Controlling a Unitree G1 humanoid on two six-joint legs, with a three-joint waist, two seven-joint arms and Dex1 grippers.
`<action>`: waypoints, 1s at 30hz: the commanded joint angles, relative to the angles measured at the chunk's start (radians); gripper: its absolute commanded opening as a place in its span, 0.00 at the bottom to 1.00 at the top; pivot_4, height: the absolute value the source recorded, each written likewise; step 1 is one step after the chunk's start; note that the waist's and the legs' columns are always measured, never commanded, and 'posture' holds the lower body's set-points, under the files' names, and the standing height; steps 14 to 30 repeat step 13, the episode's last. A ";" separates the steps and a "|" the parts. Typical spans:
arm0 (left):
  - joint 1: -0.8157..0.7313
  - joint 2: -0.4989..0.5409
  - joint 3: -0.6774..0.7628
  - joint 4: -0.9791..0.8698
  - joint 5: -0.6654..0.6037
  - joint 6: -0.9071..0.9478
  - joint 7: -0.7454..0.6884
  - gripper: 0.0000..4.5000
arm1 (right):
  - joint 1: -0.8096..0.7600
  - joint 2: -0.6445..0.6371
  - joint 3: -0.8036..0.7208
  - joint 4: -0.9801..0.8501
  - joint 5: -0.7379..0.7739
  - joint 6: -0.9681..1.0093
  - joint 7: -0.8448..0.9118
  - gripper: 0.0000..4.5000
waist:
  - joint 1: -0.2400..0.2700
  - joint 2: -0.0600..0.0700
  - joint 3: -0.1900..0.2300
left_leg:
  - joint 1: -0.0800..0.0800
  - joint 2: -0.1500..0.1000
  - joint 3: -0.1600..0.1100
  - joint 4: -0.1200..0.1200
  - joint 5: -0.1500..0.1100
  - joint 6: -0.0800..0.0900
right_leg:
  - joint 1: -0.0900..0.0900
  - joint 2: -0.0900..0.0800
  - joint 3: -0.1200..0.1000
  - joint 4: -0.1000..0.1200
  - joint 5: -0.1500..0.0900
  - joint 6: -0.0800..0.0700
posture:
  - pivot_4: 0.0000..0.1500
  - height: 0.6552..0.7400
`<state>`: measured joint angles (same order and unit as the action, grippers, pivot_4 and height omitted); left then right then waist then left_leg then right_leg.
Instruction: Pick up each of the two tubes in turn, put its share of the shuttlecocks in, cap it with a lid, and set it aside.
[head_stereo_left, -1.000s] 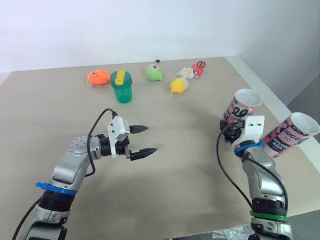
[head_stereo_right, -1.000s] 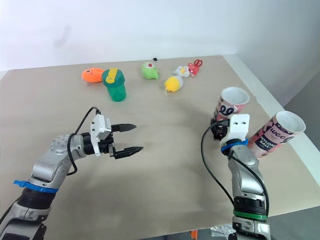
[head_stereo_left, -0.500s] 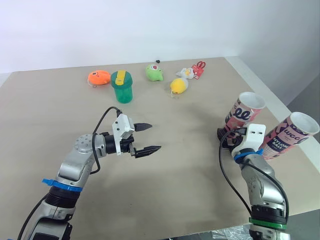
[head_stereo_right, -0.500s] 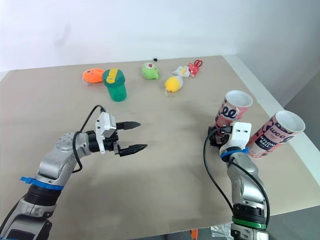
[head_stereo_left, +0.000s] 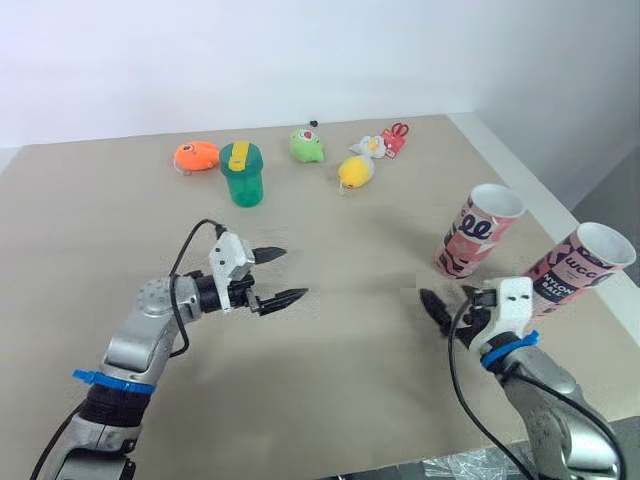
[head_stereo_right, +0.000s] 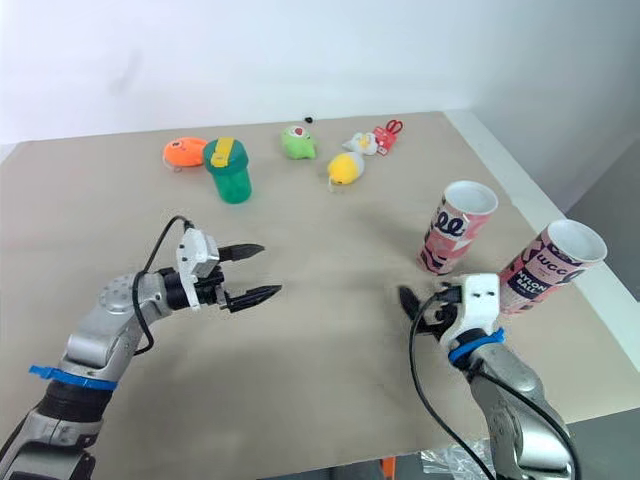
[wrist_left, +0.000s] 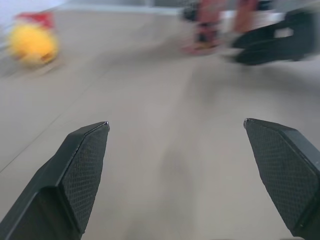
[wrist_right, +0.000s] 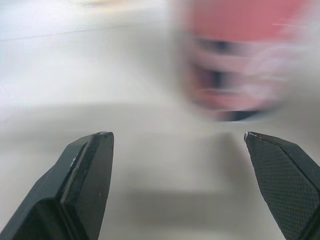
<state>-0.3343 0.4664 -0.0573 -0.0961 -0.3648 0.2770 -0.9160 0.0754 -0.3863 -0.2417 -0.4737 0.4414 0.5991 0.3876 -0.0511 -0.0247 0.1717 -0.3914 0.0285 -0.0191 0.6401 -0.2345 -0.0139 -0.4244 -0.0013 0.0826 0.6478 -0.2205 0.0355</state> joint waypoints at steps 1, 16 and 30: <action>0.057 0.022 0.095 -0.056 -0.006 0.007 0.081 1.00 | -0.030 -0.072 0.097 -0.082 0.042 -0.033 0.154 0.99 | -0.002 0.000 0.000 | 0.001 0.000 0.001 0.000 0.000 0.000 | 0.000 0.000 0.000 0.000 0.000 0.000 | 1.00 1.00; 0.258 0.088 0.147 -0.230 0.030 0.007 0.174 1.00 | -0.232 -0.073 0.215 0.144 0.007 -0.133 0.267 0.99 | 0.013 -0.002 0.001 | -0.002 -0.001 0.000 0.001 0.000 0.000 | 0.001 -0.002 -0.002 -0.001 0.000 0.000 | 1.00 1.00; 0.258 0.088 0.147 -0.230 0.030 0.007 0.174 1.00 | -0.232 -0.073 0.215 0.144 0.007 -0.133 0.267 0.99 | 0.013 -0.002 0.001 | -0.002 -0.001 0.000 0.001 0.000 0.000 | 0.001 -0.002 -0.002 -0.001 0.000 0.000 | 1.00 1.00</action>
